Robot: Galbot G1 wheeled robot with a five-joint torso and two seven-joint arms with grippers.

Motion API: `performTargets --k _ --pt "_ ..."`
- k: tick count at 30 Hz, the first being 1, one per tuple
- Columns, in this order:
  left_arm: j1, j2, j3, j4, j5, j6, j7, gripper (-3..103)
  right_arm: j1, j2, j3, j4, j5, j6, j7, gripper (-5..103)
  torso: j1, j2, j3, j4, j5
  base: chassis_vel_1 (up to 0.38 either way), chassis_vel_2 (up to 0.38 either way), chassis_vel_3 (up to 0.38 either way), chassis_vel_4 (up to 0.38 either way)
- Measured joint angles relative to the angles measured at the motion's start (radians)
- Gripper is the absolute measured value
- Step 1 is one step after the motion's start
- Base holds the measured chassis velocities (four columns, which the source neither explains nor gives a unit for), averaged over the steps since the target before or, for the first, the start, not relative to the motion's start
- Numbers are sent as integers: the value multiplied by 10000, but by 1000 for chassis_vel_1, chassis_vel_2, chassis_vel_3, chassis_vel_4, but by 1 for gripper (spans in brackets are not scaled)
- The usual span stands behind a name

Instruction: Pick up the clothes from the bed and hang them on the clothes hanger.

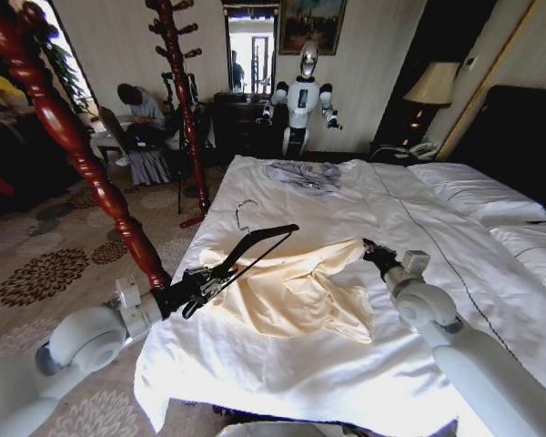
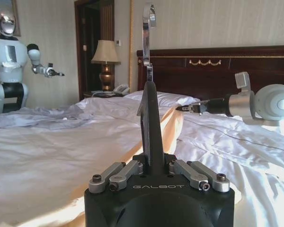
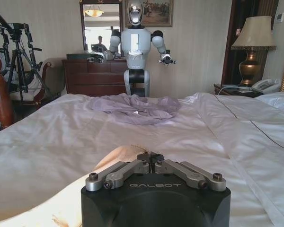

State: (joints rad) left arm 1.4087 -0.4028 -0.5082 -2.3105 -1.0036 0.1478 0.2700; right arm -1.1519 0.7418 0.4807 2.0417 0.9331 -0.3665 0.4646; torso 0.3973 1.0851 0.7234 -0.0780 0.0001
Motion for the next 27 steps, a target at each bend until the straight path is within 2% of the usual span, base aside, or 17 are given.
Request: performTargets --k 6,9,17,20,24,26,27 --pt "189 13 517 174 470 -174 715 18 2 0 111 -58 52 0 5 0 0 0 0 1 0 0 0 0 0" --pt "193 -48 872 227 730 -202 885 18 6 -21 112 -47 68 0 5 0 0 0 0 2 0 0 0 0 0" --pt "-258 -249 1891 816 1195 -356 921 18 35 -186 54 334 231 0 6 0 0 0 0 3 -2 0 0 0 0" --pt "-591 -342 2223 1054 1271 -397 911 18 85 -191 -19 460 316 0 8 0 0 0 0 -5 -3 0 0 0 0" --pt "-789 -377 2361 1107 1340 -397 912 18 330 -128 -283 470 377 7 -3 0 0 0 0 8 1 0 0 0 0" --pt "-925 -388 2441 1169 1343 -394 905 18 381 -110 -353 485 383 15 -18 0 0 1 0 3 0 0 0 0 0" --pt "-1309 -414 2774 1326 1321 -377 879 18 413 -88 -417 540 388 27 -53 0 0 0 0 3 0 0 0 0 0"
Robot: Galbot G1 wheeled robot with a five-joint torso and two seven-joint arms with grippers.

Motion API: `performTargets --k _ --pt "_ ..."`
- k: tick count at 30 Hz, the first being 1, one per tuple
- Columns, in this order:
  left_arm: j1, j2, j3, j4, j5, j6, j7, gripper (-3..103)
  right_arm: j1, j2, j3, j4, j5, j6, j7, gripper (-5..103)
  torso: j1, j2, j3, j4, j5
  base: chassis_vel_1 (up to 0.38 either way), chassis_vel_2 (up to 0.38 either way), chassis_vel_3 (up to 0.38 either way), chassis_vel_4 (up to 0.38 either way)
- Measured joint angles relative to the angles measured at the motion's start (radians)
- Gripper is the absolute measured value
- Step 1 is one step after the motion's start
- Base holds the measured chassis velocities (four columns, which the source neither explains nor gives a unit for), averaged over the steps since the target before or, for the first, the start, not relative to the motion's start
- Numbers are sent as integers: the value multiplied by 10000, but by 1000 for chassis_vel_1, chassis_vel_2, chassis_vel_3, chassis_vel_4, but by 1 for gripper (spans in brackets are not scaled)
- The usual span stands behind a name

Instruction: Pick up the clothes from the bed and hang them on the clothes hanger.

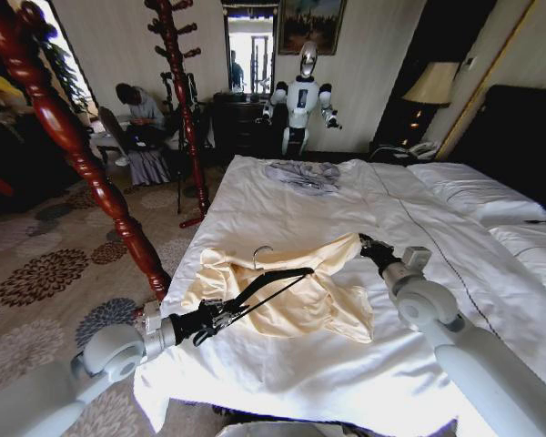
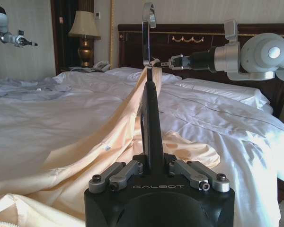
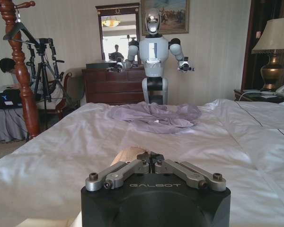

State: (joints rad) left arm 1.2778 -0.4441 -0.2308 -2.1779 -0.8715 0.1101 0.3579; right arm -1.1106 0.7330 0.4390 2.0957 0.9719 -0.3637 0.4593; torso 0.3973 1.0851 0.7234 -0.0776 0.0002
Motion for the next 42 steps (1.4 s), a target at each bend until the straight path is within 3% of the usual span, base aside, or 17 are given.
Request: performTargets --k 3,8,26,42 --pt "-1228 -129 1186 391 -72 41 -45 18 -78 -20 13 143 -4 22 -73 0 0 0 0 -7 -2 0 0 0 0" --pt "-2476 -418 2360 914 -155 76 -77 18 -91 -44 41 234 18 29 -78 0 1 -1 1 -3 -1 0 0 0 0" --pt "-5049 -2020 5035 2680 -65 156 -152 18 -169 -58 16 588 147 0 0 0 1 0 0 -3 0 0 0 0 0" --pt "-6002 -2339 5637 3380 -219 96 -367 18 -559 -414 462 1776 1087 -331 219 0 0 -1 0 -2 -1 0 0 0 0"
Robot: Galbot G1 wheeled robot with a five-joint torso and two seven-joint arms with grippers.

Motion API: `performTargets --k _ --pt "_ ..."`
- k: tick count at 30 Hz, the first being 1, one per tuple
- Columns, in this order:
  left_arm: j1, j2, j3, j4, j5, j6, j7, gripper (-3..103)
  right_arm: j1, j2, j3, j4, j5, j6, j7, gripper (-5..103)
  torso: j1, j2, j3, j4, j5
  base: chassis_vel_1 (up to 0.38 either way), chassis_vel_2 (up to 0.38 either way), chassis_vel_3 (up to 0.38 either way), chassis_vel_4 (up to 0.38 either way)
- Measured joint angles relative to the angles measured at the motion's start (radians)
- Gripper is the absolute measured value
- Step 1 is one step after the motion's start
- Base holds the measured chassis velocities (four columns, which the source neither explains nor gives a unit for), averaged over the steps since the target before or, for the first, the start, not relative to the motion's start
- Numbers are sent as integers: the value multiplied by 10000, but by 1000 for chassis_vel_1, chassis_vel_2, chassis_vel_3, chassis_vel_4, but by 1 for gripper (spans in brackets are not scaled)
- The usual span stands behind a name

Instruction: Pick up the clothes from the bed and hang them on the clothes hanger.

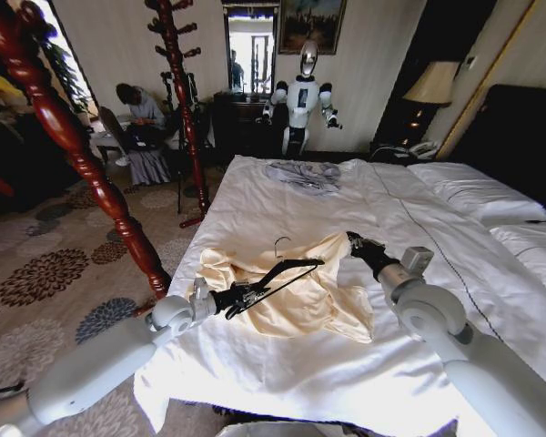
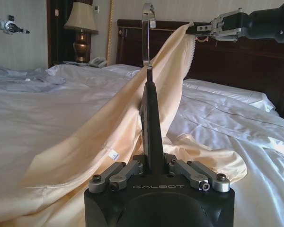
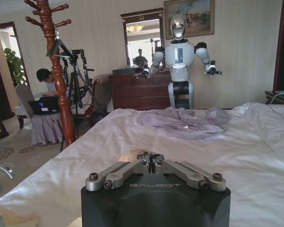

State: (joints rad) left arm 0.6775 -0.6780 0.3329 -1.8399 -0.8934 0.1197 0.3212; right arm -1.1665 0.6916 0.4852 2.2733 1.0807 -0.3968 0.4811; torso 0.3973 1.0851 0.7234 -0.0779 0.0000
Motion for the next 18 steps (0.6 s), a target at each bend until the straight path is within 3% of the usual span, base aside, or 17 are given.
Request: performTargets --k 4,7,18 --pt "-140 -79 90 92 -45 0 -192 18 28 -114 190 283 1040 -164 255 0 1 0 0 0 0 0 0 0 0" --pt "-271 -189 215 87 -133 1 -320 18 114 -56 309 533 2424 -314 800 0 0 0 0 1 1 0 0 0 0" --pt "-864 -666 1044 32 -364 151 -609 18 380 17 345 560 3260 -356 1087 0 0 0 0 -1 2 0 0 0 0"
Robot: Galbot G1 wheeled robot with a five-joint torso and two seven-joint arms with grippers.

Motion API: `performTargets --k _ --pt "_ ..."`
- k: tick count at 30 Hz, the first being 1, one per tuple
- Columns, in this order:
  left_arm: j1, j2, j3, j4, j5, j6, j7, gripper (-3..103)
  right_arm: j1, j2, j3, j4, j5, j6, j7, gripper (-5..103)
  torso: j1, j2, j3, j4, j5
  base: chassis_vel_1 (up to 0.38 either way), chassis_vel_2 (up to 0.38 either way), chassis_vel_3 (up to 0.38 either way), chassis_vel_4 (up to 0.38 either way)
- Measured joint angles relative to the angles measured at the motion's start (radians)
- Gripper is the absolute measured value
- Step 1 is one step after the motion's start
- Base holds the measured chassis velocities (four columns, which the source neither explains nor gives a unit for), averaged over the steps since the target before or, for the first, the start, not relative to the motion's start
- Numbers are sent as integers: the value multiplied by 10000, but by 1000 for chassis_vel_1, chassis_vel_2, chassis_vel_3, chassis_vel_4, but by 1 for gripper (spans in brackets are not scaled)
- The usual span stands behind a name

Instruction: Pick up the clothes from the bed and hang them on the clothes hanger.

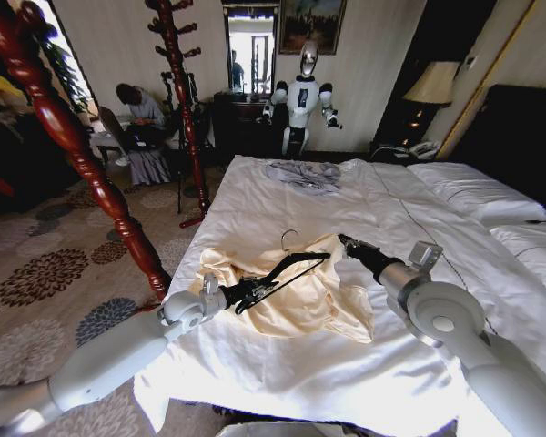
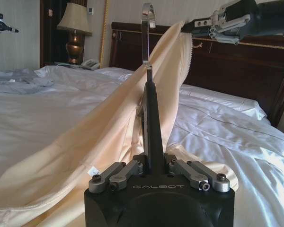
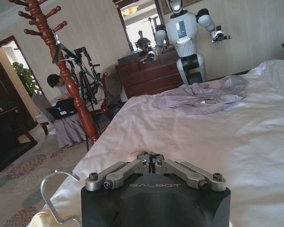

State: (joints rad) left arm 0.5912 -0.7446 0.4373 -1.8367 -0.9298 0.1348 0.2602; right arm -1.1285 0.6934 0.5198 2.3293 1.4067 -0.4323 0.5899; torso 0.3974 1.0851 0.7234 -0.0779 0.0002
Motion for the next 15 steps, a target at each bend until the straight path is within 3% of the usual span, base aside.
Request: performTargets --k 6,15 --pt "-437 -230 591 206 -34 -6 -207 18 200 -21 376 292 903 90 278 0 0 0 0 2 0 0 0 0 0" --pt "-885 -725 389 27 -816 89 -703 18 -174 138 519 322 801 89 294 0 -1 0 -1 -3 0 0 0 0 0"
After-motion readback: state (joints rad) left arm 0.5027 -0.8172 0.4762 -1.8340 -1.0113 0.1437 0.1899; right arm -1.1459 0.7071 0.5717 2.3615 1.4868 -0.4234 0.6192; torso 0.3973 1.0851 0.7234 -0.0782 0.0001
